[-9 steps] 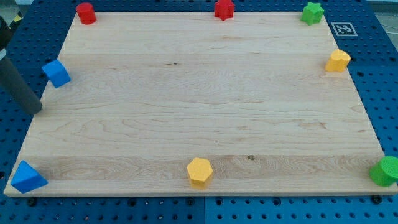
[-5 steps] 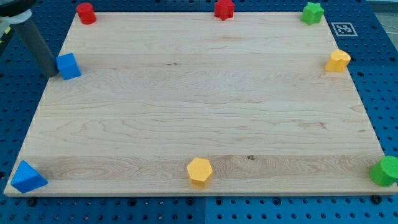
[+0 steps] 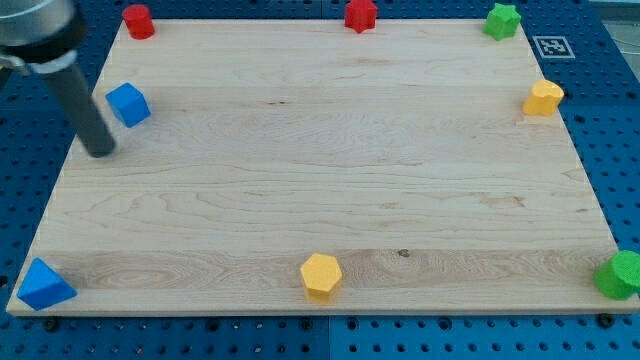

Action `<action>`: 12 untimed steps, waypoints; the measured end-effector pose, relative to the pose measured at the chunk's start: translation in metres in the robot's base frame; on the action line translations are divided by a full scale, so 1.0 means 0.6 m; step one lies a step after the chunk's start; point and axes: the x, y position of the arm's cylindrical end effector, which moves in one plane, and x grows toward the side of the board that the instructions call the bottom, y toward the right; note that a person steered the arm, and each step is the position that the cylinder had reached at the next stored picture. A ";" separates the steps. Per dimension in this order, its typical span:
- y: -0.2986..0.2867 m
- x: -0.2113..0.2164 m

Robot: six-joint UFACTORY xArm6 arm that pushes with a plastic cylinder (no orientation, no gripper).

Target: Place the blue cube diagonally to the bottom right of the red circle

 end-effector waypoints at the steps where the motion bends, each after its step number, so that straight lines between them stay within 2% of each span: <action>1: -0.035 -0.037; 2: -0.010 -0.079; 3: 0.061 -0.097; 5: 0.179 -0.087; 7: 0.172 -0.100; 8: 0.093 -0.104; 9: 0.058 -0.104; 10: 0.059 -0.127; 12: 0.154 -0.217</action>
